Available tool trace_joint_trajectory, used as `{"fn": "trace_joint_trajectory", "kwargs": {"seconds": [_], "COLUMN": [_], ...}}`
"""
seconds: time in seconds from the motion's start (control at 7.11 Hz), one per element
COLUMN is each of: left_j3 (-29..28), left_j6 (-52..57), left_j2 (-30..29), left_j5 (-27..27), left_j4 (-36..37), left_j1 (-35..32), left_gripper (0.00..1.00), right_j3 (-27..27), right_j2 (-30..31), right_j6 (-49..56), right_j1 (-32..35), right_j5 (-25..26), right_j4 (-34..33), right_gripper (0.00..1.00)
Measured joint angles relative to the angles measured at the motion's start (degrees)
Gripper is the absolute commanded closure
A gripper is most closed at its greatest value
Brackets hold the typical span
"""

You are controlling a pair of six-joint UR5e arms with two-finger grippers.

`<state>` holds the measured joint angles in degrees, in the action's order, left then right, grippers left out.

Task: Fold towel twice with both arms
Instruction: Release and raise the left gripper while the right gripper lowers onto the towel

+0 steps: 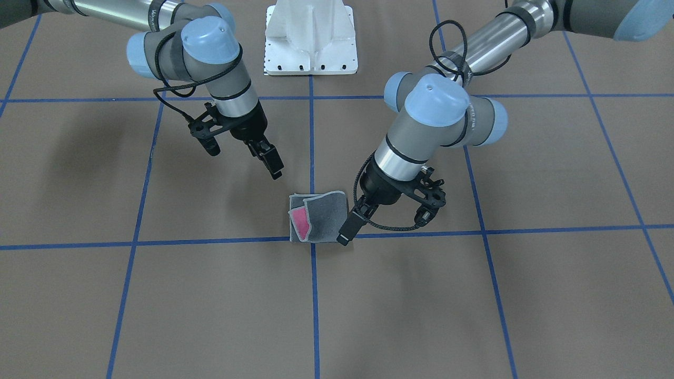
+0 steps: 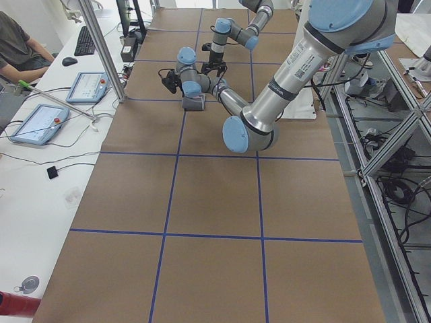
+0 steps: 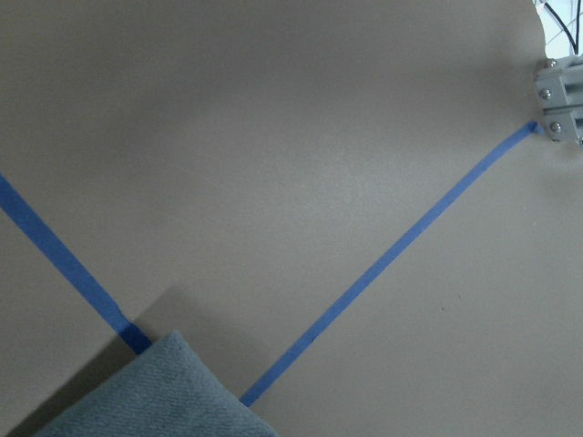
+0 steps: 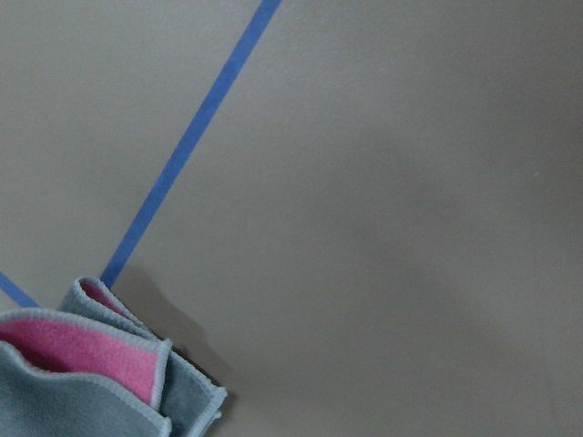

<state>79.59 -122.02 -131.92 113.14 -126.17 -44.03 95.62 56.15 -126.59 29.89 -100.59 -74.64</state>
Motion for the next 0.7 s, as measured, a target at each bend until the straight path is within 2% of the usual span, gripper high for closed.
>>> {"fn": "trace_joint_trajectory", "kwargs": {"seconds": [0.14,0.28,0.42,0.7], "left_j3": [4.55,9.26,13.27,16.75], "left_j6": [1.21,1.81,2.01,2.04], "left_j2": [4.21,8.24,11.45,14.00], "left_j5": [1.33,1.82,1.93,1.82], "left_j4": [0.05,0.13,0.25,0.88], "left_j1": [-0.72,-1.01,-1.10,-0.95], "left_gripper": [0.00,0.00,0.00,0.00], "right_j3": [-3.33,-5.93,-7.24,-8.94], "right_j2": [-2.63,-4.95,-6.31,-7.69], "right_j6": [0.92,3.12,6.00,12.81], "right_j1": [-0.22,-0.76,-1.63,-3.51], "right_j5": [1.06,2.01,2.53,4.31], "right_j4": [1.38,2.26,2.62,2.88], "right_gripper": [0.02,0.09,0.23,0.34]}}
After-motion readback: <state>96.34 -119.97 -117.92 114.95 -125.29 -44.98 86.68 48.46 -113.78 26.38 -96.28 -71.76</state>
